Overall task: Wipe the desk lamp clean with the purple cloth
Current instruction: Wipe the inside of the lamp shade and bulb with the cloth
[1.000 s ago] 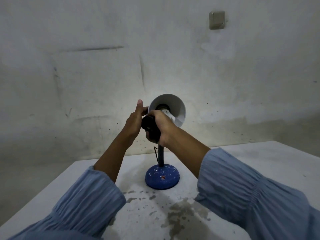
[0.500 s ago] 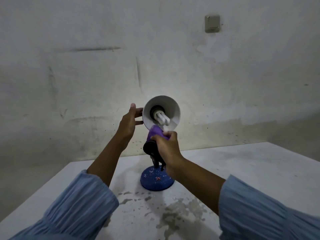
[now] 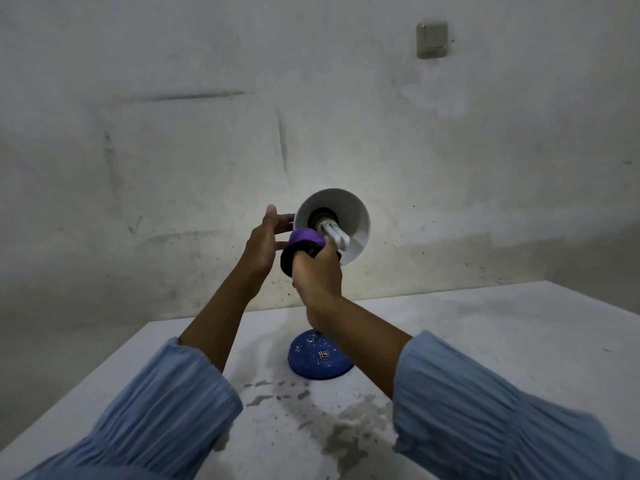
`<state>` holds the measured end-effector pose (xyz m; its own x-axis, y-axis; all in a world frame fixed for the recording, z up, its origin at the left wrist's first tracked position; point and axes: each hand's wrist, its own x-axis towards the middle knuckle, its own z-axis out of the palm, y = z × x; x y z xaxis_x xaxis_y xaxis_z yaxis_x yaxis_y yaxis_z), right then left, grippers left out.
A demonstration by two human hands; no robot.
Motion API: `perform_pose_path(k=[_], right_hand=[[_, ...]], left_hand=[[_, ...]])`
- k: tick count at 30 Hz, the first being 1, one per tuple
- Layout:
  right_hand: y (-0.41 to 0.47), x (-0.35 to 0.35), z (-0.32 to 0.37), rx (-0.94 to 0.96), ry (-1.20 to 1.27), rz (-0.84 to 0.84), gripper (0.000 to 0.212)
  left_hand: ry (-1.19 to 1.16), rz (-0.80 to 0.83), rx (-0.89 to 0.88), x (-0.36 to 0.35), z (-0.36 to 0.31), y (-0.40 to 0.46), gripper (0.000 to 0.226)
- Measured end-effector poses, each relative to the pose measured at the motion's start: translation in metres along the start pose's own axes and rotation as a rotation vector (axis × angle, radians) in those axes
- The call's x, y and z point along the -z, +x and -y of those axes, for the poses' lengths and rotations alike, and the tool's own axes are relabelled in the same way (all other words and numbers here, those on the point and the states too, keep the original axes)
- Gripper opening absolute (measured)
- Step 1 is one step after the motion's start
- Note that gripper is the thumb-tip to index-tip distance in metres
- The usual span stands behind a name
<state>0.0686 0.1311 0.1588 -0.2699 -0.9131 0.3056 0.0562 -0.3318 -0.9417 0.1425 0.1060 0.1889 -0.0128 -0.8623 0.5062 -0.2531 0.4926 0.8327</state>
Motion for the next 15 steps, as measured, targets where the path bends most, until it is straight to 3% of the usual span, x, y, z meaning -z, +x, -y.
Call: perform_pose_path(k=[7,10,15], right_hand=[[0.015,-0.005,0.027,-0.246,0.29,0.064,0.04],[0.019,0.001,0.039,-0.252,0.401,0.137,0.03],[0.024,0.006,0.046,-0.246,0.669,0.153,0.037]], left_hand=[[0.026,0.067,-0.01,0.008,0.001,0.0,0.05],[0.018,0.082,-0.031,0.011,0.0,0.0,0.047],[0.019,0.022,-0.056,0.005,0.005,0.003,0.047]])
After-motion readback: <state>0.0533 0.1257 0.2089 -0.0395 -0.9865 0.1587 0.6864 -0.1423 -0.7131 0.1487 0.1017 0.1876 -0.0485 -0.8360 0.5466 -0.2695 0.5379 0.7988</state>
